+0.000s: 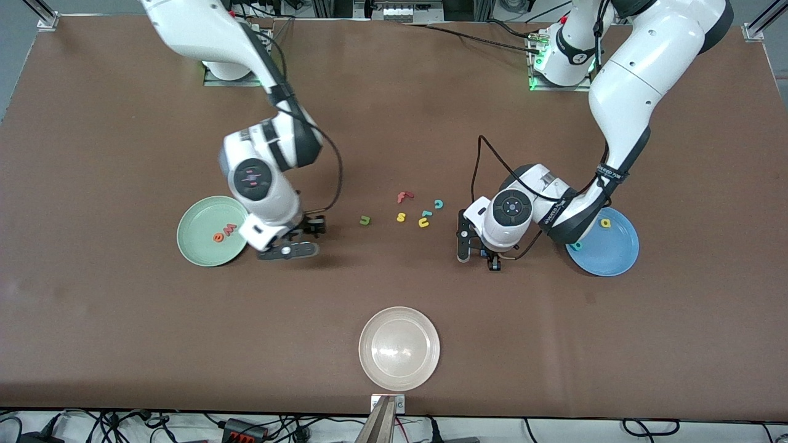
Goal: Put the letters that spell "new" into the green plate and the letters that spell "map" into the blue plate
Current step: 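Grasp the green n with the right gripper while the left gripper takes yellow a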
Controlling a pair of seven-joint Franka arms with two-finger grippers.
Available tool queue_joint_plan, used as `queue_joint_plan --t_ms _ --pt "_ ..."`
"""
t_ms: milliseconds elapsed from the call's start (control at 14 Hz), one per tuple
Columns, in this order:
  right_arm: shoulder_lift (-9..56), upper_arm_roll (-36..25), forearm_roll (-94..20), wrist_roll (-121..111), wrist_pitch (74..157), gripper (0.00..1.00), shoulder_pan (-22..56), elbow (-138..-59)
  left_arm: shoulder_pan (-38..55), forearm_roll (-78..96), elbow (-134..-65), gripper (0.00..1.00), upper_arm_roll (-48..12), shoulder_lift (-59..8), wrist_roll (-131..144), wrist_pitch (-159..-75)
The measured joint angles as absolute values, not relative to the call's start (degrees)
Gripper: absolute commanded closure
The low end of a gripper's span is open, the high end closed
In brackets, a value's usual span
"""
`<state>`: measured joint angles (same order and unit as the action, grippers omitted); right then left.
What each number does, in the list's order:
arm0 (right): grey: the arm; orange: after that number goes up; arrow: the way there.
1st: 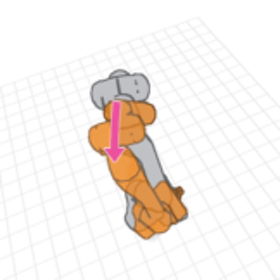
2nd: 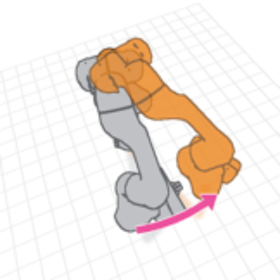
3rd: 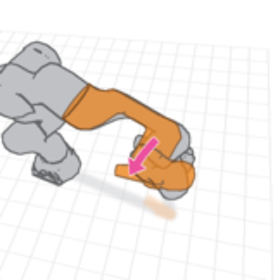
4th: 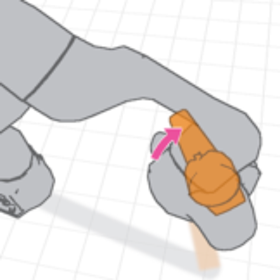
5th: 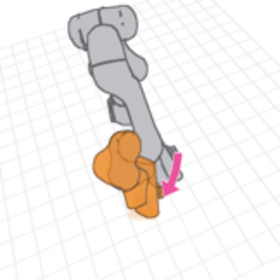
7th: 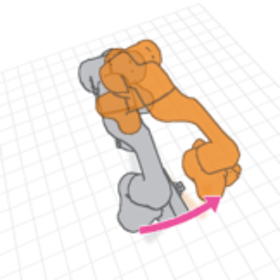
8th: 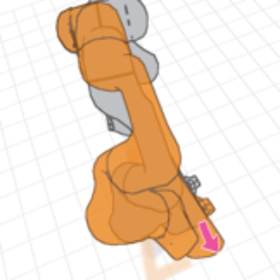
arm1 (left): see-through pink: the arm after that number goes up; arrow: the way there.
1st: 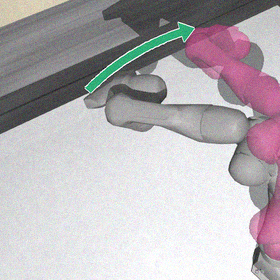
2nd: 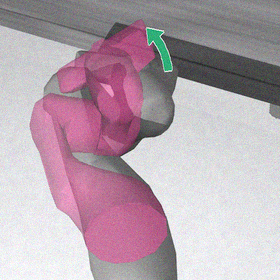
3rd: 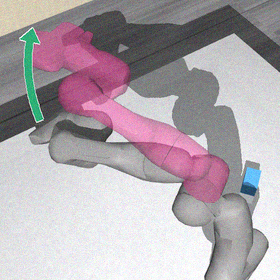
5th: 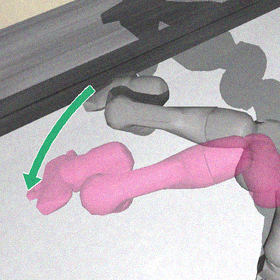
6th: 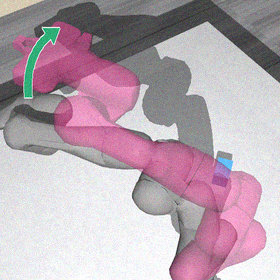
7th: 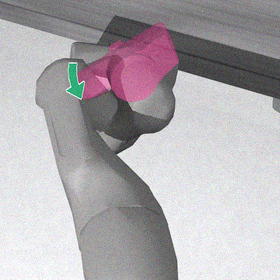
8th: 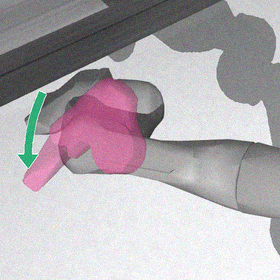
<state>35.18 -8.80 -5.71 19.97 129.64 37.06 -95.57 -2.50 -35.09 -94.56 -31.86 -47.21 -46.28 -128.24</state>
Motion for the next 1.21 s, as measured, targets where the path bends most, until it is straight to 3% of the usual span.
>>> queue_joint_plan --t_ms 286,714,929,1214 --pt "40.0 -8.8 -5.7 26.9 130.3 0.43 40.6 -92.6 -3.0 -35.1 -93.7 0.91 -31.9 -47.0 -46.2 -126.3" --pt "42.6 -8.8 -10.4 36.6 130.3 0.43 44.4 -88.4 -10.2 -35.1 -88.5 0.93 -32.1 -40.8 -45.1 -110.2" --pt "44.0 -8.8 -13.4 37.5 130.3 0.43 44.7 -88.1 -14.2 -35.1 -88.9 0.93 -31.9 -38.1 -37.2 -102.2" --pt "45.9 -8.8 -13.5 39.8 130.6 0.47 45.7 -87.8 -20.2 -32.5 -94.2 0.95 -31.9 -38.4 -22.8 -100.9"
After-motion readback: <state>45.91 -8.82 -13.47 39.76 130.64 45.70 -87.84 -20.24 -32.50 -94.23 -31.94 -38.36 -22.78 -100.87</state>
